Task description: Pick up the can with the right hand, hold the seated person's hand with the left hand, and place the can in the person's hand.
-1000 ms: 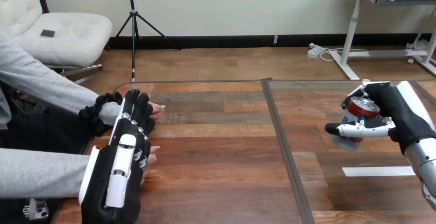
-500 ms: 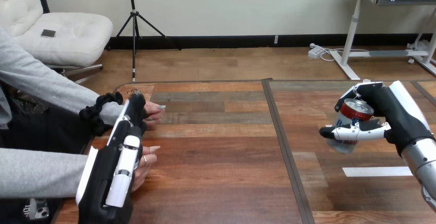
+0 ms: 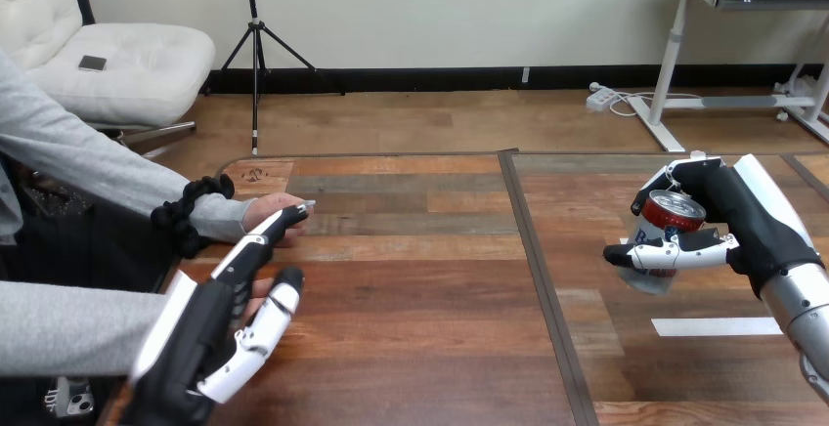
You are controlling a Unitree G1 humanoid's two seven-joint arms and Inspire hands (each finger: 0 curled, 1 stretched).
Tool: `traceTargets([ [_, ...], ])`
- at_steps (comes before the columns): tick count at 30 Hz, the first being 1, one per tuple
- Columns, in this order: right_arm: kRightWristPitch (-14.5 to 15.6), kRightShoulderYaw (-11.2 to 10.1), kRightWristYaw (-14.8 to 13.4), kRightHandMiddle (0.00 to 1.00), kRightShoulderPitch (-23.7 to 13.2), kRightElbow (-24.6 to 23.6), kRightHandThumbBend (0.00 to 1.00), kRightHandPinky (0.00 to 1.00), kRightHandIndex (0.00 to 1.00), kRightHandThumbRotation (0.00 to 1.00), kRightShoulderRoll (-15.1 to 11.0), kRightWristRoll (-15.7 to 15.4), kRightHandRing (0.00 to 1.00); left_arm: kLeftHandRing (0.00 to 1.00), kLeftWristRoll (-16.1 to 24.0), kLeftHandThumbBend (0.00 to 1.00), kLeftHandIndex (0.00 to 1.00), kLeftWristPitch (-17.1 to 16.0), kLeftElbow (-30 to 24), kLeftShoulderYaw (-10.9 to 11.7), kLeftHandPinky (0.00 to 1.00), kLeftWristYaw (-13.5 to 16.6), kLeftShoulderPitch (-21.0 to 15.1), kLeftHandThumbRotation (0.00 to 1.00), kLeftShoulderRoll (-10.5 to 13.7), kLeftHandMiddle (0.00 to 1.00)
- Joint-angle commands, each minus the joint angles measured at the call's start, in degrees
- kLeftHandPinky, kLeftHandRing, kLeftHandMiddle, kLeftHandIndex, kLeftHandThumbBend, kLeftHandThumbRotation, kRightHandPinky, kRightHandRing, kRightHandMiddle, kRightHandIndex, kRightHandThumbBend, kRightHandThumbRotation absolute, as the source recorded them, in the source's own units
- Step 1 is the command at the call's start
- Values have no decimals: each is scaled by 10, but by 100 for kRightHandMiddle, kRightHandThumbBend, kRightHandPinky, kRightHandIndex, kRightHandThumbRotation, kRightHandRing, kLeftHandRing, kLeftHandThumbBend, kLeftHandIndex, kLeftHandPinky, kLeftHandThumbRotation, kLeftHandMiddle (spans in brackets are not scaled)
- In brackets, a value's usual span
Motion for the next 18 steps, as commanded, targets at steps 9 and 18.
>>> traceTargets([
  [9, -9, 1, 0, 36, -26, -35, 87, 25, 42, 0, -3, 7, 28, 93, 47, 99, 95, 3, -75, 43, 76, 36, -43, 52, 49, 97],
  [18, -15, 2, 1, 38, -27, -33, 87, 28, 41, 0, -2, 7, 31, 99, 100, 100, 99, 32, -113, 60, 78, 48, -44, 51, 74, 100],
])
